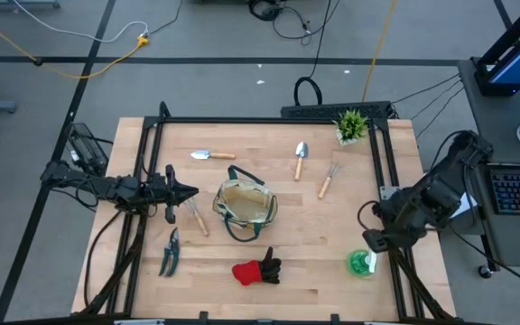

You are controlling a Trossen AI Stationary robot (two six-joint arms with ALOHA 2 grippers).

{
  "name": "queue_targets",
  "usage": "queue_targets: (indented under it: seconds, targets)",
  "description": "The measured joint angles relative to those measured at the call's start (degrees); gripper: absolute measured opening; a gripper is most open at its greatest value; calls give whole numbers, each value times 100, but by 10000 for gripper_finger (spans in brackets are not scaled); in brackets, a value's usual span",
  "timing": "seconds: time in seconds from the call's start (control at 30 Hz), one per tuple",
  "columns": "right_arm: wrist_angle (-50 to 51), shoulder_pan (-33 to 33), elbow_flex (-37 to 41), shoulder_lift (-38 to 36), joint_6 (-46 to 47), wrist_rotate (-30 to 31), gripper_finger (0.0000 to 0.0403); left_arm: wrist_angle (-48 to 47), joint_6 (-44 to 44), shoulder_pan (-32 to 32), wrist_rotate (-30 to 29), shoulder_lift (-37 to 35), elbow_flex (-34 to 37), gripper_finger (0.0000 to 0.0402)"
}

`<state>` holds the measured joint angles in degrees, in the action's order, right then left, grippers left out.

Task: Pick & Place Garden tools in Gardening bag
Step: Put the green spray bottle into the brown gardening bag

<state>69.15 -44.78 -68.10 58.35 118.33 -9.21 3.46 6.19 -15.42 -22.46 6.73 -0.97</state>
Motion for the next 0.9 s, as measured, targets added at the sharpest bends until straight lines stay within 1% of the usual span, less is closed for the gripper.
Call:
queue_targets:
  seconds: [0.17,0.57,0.9]
  targets:
    - [13,-48,0,245,-34,29,155,-14,1,0,0,-1,0,31]
    - [151,-46,4,586,-173,442,155,-30,1,0,-4,1,0,31]
    - [264,-46,7,737,-54,450,155,-34,1,0,-2,-1,0,31]
